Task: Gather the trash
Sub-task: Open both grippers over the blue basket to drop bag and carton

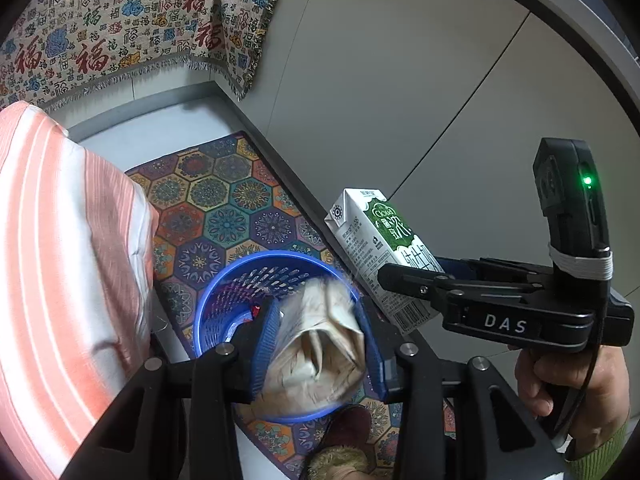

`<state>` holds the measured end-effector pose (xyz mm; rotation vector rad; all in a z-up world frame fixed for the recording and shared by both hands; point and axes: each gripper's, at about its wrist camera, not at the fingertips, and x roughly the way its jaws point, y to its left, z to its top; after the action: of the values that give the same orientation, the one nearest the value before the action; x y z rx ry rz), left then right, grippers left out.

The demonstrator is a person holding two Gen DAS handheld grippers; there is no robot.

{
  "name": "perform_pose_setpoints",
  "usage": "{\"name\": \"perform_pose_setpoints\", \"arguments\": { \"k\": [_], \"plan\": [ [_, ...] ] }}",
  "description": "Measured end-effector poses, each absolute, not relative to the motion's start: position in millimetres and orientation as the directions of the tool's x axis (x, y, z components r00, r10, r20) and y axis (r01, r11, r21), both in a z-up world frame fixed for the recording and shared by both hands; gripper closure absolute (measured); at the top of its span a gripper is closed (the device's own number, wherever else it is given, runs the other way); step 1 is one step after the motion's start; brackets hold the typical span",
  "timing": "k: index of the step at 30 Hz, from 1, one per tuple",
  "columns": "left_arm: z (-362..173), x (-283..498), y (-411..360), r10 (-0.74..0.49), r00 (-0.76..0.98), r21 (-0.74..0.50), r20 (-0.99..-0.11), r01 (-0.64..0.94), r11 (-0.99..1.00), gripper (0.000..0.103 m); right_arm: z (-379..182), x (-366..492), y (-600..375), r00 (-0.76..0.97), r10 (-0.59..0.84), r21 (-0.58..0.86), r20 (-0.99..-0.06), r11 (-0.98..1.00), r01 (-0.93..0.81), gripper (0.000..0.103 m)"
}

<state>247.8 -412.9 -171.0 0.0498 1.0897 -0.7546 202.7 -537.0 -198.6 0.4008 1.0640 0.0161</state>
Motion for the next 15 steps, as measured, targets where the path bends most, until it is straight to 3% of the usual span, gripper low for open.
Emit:
{"name": "perform_pose_setpoints", "arguments": {
  "k": [6, 15],
  "plan": [
    [-181.4, 254.5, -419.5, -0.521, 0.227, -0.315, -0.823, 0.581, 0.751, 0.079, -198.4, 205.8, -538.0, 0.504, 0.213, 0.344, -0.837, 0.921, 0.182, 0.054],
    [-183.8, 258.5, -413.2, -0.509, 0.246, -0.303, -0.825, 0.567, 0.766, 0.076, -206.5, 214.6, -528.1, 0.458, 0.237, 0.333, -0.857, 0.933, 0.139, 0.049]
  ]
}}
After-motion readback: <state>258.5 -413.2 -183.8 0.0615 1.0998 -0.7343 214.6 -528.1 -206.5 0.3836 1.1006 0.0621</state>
